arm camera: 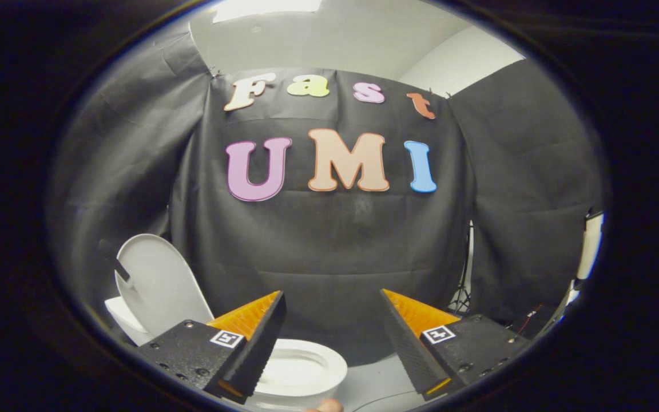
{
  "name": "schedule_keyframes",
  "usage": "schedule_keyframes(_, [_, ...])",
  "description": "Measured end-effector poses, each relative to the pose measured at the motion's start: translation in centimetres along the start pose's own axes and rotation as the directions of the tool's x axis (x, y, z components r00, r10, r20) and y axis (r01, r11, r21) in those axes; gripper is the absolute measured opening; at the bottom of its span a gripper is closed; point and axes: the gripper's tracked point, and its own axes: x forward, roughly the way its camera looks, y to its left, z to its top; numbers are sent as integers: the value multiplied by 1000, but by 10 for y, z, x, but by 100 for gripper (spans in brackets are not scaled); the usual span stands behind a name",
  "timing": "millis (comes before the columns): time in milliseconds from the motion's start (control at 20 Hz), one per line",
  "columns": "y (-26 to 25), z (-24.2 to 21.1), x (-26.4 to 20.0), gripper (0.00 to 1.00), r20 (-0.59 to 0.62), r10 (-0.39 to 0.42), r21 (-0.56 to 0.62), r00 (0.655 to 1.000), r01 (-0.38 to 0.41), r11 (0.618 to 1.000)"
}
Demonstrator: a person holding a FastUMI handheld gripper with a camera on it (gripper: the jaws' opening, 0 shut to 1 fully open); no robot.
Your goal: Open the toilet lid.
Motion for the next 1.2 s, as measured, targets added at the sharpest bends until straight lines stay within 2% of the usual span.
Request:
schedule_keyframes(250, [-19,-11,6,98,-6,-40,14,999,40,999])
schedule_keyframes(900, [-33,-46,-4,98,-4,-80,101,997,80,992])
schedule_keyframes(1200, [-38,-55,-8,98,-37,-92,83,995,94,992])
